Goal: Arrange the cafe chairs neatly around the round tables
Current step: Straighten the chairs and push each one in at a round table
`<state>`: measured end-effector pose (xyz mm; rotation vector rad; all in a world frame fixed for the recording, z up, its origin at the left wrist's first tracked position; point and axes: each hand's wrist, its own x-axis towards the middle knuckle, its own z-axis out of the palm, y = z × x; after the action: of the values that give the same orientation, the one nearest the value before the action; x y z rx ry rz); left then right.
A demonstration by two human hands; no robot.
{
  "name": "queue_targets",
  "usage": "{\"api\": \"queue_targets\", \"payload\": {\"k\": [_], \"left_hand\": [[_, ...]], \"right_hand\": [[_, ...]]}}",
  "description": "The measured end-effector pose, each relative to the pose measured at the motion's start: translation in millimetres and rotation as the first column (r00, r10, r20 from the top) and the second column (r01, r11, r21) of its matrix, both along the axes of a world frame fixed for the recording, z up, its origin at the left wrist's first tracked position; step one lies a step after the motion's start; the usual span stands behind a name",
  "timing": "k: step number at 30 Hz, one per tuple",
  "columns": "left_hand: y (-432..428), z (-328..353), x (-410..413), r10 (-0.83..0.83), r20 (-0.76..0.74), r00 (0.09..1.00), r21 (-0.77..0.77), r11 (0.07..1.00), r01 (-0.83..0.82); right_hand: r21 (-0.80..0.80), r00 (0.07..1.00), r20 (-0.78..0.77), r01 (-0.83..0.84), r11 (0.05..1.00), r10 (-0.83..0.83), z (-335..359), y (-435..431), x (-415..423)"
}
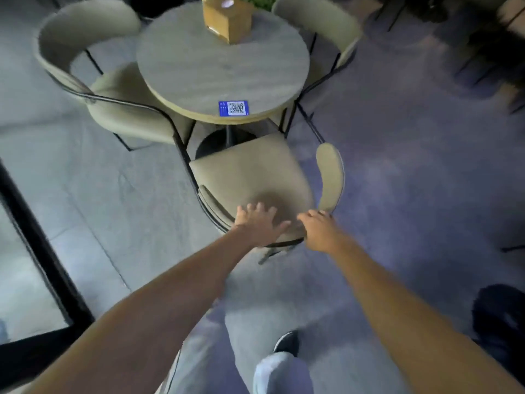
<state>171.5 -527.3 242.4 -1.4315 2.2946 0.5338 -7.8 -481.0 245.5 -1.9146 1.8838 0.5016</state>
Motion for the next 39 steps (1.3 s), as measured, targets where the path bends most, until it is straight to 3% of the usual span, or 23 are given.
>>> {"api": "queue_targets", "payload": {"k": [8, 14, 18, 21, 39], "left_hand": [[51.3, -25.3, -6.5, 0.073, 0.062, 0.995, -0.069, 0.995, -0.069], [53.8, -46.9, -22.5, 0.050, 0.121, 0.991, -0.108, 0.993, -0.037], [55.0, -61.7, -29.3, 0.122, 0.112, 0.986, -0.088, 0.990, -0.113], [54.7, -59.5, -26.6, 0.138, 0.086, 0.987, -0.075, 0.988, -0.132], [81.8, -56.7, 37.6, 0.037, 0.154, 0.987, -0.185, 0.983, -0.008]], "right_hand": [[-0.068, 0.991, 0.008, -0.131, 0.989, 0.132, -38.3, 8.2, -26.1], [-0.064, 0.964, -0.145, -0.233, 0.970, 0.222, -58.3, -9.4, -44.4], [-0.178, 0.945, -0.225, -0.278, 0.944, 0.236, -72.4, -7.3, -42.3], [-0.160, 0.917, -0.274, -0.339, 0.927, 0.288, -71.4, -6.9, -39.4], [-0.160, 0.958, -0.037, -0.288, 0.944, 0.286, -85.6, 39.7, 13.5]]}}
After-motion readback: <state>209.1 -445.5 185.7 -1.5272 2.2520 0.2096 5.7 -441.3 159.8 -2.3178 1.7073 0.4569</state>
